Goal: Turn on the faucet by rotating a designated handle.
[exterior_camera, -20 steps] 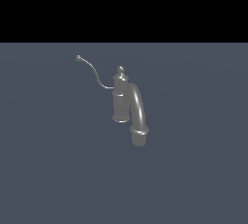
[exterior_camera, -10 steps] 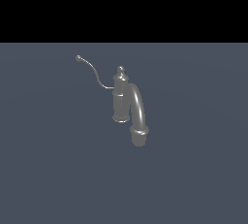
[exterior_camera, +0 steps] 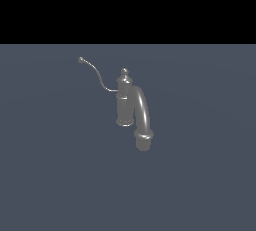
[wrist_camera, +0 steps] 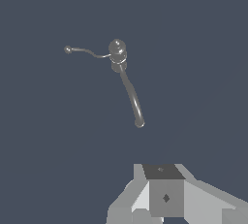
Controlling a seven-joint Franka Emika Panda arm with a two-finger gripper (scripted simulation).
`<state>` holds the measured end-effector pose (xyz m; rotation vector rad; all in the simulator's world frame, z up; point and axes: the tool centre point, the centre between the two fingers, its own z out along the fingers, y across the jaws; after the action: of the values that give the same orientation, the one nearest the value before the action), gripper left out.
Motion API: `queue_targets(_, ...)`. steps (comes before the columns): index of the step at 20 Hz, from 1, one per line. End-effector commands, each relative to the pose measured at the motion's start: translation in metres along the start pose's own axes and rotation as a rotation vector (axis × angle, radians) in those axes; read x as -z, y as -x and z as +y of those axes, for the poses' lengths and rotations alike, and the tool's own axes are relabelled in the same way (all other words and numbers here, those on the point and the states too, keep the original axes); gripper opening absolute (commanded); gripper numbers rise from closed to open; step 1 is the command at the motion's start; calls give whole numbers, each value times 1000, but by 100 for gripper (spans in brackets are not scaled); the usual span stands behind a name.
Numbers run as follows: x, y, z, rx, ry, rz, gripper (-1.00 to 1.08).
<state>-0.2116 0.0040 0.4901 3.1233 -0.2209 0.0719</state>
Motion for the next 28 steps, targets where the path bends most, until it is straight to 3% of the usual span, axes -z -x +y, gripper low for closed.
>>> queue_targets(1, -4, -10, -4, -41, -3, -2, -100)
queue_targets(28, -93, -136, -75, -627, -15, -35, -100)
